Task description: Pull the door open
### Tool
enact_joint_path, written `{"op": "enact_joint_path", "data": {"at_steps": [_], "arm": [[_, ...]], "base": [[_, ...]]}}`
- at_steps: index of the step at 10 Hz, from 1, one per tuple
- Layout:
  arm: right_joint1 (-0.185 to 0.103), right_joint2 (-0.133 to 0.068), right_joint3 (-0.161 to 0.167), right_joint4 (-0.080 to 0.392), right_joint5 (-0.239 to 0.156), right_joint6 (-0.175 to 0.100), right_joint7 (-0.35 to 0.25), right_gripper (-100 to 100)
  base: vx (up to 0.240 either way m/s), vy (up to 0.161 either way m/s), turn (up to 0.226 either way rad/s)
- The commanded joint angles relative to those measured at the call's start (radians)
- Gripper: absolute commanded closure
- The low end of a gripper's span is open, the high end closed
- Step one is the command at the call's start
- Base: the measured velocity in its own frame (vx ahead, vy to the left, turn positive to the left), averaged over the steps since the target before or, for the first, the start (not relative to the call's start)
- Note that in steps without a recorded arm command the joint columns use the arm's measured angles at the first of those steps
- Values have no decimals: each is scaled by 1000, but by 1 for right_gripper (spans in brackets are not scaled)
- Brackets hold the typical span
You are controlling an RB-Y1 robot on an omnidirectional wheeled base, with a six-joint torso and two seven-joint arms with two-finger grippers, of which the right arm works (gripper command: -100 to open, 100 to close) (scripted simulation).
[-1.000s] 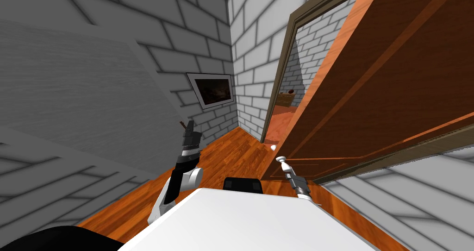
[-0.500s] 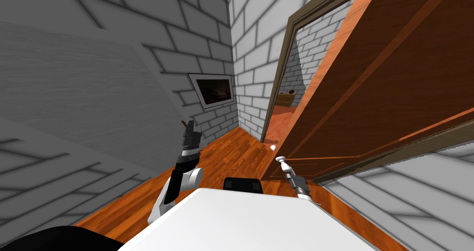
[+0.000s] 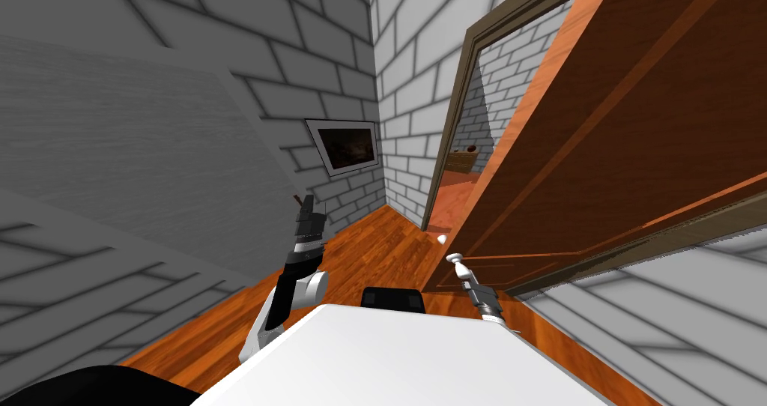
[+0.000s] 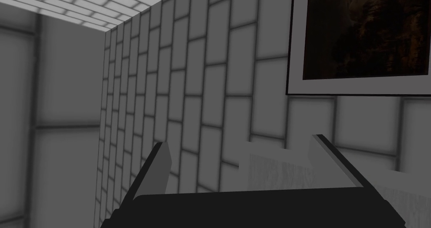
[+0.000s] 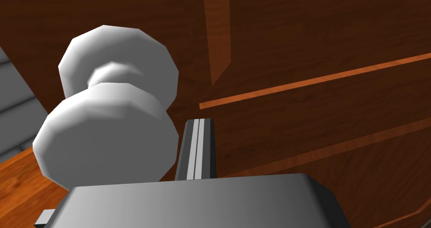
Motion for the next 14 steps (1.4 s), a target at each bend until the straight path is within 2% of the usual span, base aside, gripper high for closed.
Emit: {"op": "enact_joint_path", "data": {"at_steps": [1,3,4,8,14], "arm": [[6,18,26,-28,13,1,6,-100],[6,18,26,-28,13,1,6,-100],[2,-10,19,6,10,-17,-19,-100],[4,-25,42,14,23,-39,-43,-100],[7,-43,70,23,39,-65,-72,-100]], "base": [[3,6,-1],[5,-3,-1],[-151,-46,160],[-177,-49,92],[-93,-30,57]]}}
